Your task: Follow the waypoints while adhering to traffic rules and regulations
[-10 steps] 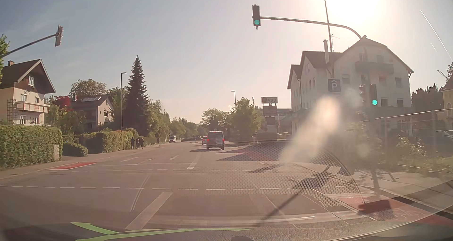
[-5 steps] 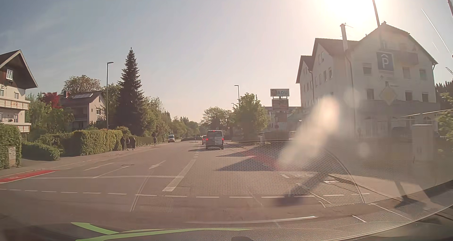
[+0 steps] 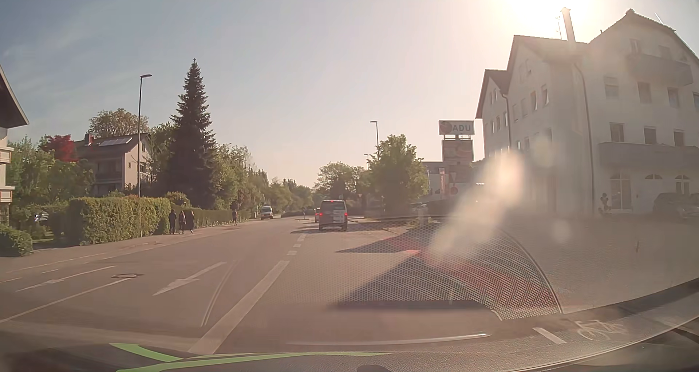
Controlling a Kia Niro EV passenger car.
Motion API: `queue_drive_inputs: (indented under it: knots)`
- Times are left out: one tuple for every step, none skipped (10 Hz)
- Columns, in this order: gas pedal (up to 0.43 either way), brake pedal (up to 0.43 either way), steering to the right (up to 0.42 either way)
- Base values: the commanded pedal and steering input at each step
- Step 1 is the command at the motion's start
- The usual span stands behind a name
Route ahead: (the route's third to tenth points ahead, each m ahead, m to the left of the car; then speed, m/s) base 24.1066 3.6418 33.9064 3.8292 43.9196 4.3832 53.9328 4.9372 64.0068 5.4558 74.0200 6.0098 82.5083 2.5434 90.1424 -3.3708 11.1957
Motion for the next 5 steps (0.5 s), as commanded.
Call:
queue_drive_inputs:
  knots:
    - [0.0, 0.0, -0.013]
    - [0.0, 0.0, -0.013]
    - [0.0, 0.0, -0.014]
    - [0.0, 0.0, -0.013]
    - [0.0, 0.0, -0.014]
